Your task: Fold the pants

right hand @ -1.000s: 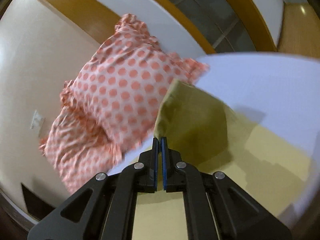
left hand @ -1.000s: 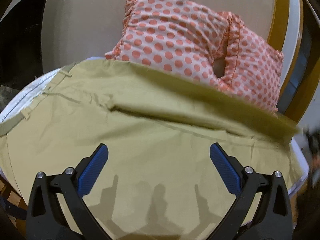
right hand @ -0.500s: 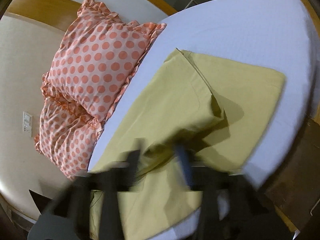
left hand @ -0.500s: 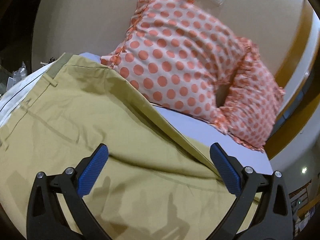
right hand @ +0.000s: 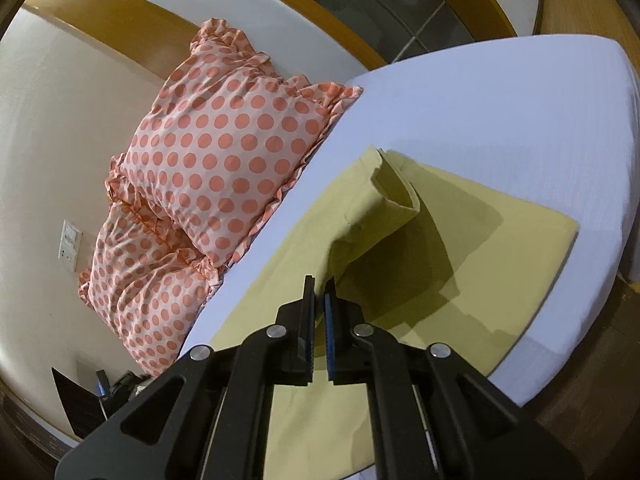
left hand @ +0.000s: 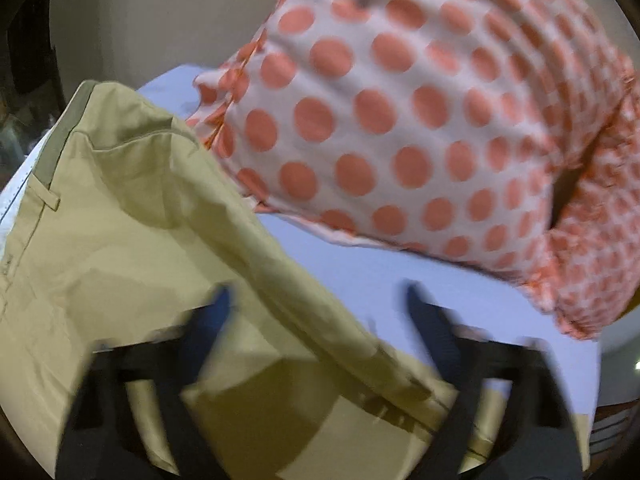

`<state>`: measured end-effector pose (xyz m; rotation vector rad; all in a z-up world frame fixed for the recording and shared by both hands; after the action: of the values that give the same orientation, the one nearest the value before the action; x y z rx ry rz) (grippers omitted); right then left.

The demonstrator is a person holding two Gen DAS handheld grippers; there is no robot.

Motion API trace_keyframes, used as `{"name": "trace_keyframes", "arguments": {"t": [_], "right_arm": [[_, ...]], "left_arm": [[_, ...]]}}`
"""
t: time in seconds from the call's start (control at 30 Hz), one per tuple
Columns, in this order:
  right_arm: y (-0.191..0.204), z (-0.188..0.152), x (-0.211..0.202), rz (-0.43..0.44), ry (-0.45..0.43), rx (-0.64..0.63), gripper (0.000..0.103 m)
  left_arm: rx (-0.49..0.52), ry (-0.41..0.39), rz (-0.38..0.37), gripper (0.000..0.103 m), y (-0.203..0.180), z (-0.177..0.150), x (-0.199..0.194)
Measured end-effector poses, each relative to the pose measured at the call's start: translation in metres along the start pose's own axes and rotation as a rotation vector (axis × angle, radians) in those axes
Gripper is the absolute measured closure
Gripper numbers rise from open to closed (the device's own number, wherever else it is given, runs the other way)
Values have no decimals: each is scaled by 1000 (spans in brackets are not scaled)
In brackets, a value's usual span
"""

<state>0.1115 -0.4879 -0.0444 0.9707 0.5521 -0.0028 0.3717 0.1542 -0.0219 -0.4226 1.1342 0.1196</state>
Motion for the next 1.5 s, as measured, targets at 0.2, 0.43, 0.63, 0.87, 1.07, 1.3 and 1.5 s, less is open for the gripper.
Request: {"name": "trace_keyframes", "arguments": {"t": [0.2, 0.43, 0.63, 0.87, 1.07, 1.3, 1.5], "right_arm": [[6, 11, -17, 21, -58, -17, 99], [-14, 15, -47, -54, -136, -10, 99], [-39, 8, -40, -109, -113, 24, 99], [-54, 0, -52, -221, -120, 22, 77], [-76, 5, -73, -294, -196, 49, 65], [-69, -6, -48, -265, -155, -3, 73], [-54, -4, -35, -177, -129, -41, 99]], "left_arm": [[0, -40, -142, 94, 30, -59, -58], [34, -139, -159, 91, 71, -213, -133], [-88, -90, -248, 91, 106, -274, -116], [-35, -111, -279, 85, 100, -279, -116], [31, -155, -350, 65, 99, -292, -125], [20, -198, -402, 53, 112, -301, -137], [-75, -290, -409, 38, 147, -298, -155]]}}
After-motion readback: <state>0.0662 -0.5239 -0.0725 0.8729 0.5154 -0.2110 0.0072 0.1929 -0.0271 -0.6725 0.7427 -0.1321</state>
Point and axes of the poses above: each gripper's, at about its wrist camera, not at the fingertips, and x roughly the way its jaws point, y to its left, z to its top, the point moved 8 cm from there along x, roughly the way its jaws point, and after that the axes turned 10 degrees about y, right-handed, at the moved point
